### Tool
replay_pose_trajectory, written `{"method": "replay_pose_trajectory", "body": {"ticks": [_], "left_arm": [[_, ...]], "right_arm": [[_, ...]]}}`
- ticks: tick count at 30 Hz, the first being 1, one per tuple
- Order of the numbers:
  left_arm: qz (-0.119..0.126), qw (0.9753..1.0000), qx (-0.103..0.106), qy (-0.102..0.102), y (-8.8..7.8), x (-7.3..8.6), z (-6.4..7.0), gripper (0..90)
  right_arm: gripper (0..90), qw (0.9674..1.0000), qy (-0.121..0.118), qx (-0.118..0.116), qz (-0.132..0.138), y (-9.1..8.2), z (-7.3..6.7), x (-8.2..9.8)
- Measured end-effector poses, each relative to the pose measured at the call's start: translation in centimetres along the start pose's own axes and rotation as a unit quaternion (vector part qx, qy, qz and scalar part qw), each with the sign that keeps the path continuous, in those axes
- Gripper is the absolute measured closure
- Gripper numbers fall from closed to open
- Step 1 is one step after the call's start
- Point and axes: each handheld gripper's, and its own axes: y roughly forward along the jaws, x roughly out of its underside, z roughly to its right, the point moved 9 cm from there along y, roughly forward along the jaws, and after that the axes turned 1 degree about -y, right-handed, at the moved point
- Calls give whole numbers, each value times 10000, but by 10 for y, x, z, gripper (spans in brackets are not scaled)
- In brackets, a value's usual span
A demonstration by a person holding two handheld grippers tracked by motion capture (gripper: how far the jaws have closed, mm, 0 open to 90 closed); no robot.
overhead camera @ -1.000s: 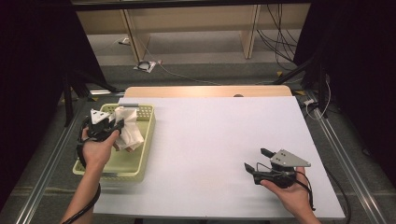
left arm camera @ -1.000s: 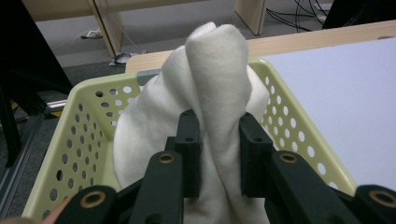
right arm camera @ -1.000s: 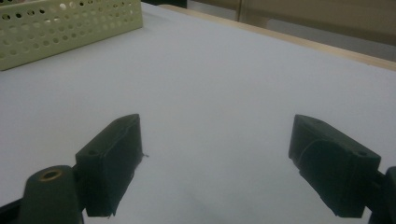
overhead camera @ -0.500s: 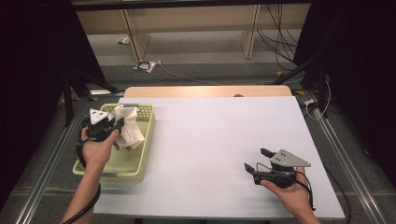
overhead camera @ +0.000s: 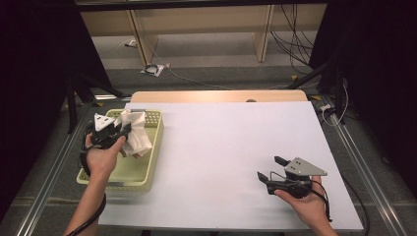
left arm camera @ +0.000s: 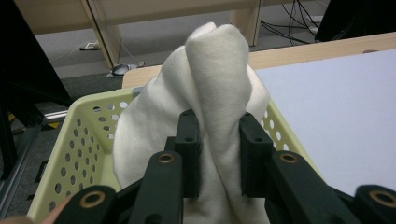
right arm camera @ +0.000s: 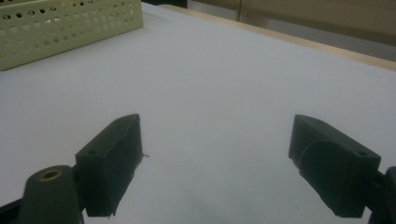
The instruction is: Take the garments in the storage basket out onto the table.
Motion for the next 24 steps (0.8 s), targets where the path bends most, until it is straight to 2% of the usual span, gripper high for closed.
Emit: {"method": "replay_pose_trajectory", "body": {"ticks": [24], "left_arm": [[168, 9999, -10, 39, -6, -7, 4, 731]], "right_arm": [[184, 10000, -15, 9, 12, 0, 0, 0]]}}
